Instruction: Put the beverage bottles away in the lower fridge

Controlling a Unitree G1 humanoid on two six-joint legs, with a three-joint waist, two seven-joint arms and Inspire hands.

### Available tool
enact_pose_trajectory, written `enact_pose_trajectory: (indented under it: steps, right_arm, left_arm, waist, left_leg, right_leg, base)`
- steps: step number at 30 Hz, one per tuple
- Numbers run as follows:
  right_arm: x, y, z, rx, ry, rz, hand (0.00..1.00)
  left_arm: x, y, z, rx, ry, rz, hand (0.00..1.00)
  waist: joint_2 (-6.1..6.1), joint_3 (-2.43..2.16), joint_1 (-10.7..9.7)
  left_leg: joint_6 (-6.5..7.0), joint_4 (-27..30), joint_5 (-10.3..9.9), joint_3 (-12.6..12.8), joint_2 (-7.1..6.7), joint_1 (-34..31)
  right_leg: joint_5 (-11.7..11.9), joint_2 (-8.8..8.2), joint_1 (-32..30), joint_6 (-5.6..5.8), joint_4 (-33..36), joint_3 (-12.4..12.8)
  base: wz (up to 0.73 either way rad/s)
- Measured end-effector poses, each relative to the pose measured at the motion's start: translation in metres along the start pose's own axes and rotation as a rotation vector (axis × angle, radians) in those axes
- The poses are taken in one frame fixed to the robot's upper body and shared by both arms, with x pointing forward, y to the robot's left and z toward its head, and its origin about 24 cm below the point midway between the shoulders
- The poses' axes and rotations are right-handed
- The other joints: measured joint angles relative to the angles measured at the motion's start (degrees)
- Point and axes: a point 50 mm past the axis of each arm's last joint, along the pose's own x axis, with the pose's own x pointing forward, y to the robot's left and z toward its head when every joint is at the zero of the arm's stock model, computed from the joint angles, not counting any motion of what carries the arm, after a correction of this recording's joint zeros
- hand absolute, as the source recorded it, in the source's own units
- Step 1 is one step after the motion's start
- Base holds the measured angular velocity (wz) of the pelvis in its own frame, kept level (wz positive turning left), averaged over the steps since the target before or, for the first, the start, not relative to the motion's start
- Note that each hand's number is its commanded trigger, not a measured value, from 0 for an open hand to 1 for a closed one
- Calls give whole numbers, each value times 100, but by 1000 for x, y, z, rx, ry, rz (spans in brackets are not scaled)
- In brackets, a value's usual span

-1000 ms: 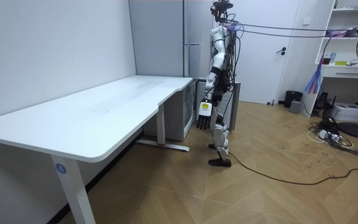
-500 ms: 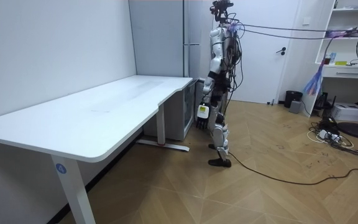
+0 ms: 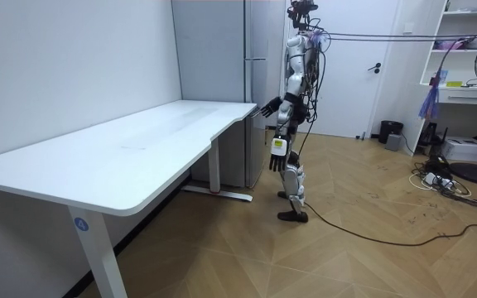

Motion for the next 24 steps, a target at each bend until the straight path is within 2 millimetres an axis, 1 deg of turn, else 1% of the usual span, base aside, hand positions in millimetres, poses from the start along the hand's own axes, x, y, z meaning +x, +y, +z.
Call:
enact_pose_trajectory:
  steps: [1, 4, 5, 7, 9, 13, 17, 20, 21, 23, 24]
  right_arm:
    - [1, 6, -5, -5, 32, 35, 0]
    - [4, 22, -12, -12, 76, 137, 0]
    - [4, 24, -13, -11, 80, 139, 0]
    - [4, 23, -12, -14, 87, 145, 0]
    - [4, 23, -12, -14, 94, 145, 0]
    - [4, 21, -13, -53, 104, 138, 0]
    - [4, 19, -19, -100, 140, 138, 0]
    - [5, 13, -37, -85, 227, 116, 0]
    - [5, 8, -45, -89, 267, 93, 0]
    - [3, 1, -56, -96, 324, 55, 0]
    - [1, -5, -66, -97, 370, 22, 0]
  left_arm:
    - [0, 0, 0, -1, -1, -1, 0]
    - [0, -3, 1, -4, -3, -8, 0]
    - [0, -4, 1, -4, -3, -9, 0]
    - [0, -3, 0, -5, -2, -7, 0]
    - [0, -4, 0, -6, -1, -11, 0]
    - [0, -6, 1, -7, 0, -13, 0]
    - [0, -6, 2, -12, -1, -11, 0]
    - [1, -7, 1, -22, 3, 14, 0]
    - [1, -8, 1, -20, 5, 18, 0]
    - [1, -7, -1, -22, 10, 32, 0]
    - [1, -7, -2, -22, 16, 39, 0]
  waist:
    - [-45, 1, 13]
    - [-103, 6, 77]
    - [-111, 12, 112]
    - [-151, 41, 152]
    - [-168, 50, 169]
    - [-166, 51, 145]
    - [-170, 60, 169]
    - [-196, 71, 168]
    - [-214, 78, 179]
    - [-242, 68, 167]
    - [-258, 62, 164]
  left_leg:
    - [3, 3, 9, -40, -12, 0]
    - [13, 28, 18, -72, -37, -1]
    - [14, 30, 18, -72, -43, -5]
    - [20, 29, 21, -77, -59, -14]
    - [24, 21, 23, -108, -72, -15]
    - [42, -8, 34, -219, -106, -3]
    - [43, -31, 34, -228, -110, 64]
    - [43, -106, 34, -251, -115, 124]
    - [45, -114, 35, -257, -117, 117]
    - [46, -108, 36, -299, -121, 107]
    - [47, -96, 37, -343, -127, 108]
  right_leg:
    - [-2, -27, 14, 2, -3, -23]
    - [-20, -41, 40, 20, -3, -72]
    - [-25, -49, 42, 28, -3, -81]
    - [-32, -68, 40, 39, 0, -92]
    - [-36, -80, 40, 45, 0, -104]
    - [-50, -110, 75, 63, -1, -160]
    - [-58, -103, 175, 70, -42, -175]
    - [-68, -103, 289, 85, -121, -195]
    - [-71, -112, 290, 88, -129, -248]
    - [-70, -118, 328, 88, -181, -300]
    - [-71, -124, 354, 88, -201, -318]
  base:
    - [11]
    - [12]
    - [6]
    - [4]
    - [4]
    - [8]
    - [9]
    - [14]
    - [11]
    - [13]
    - [17]
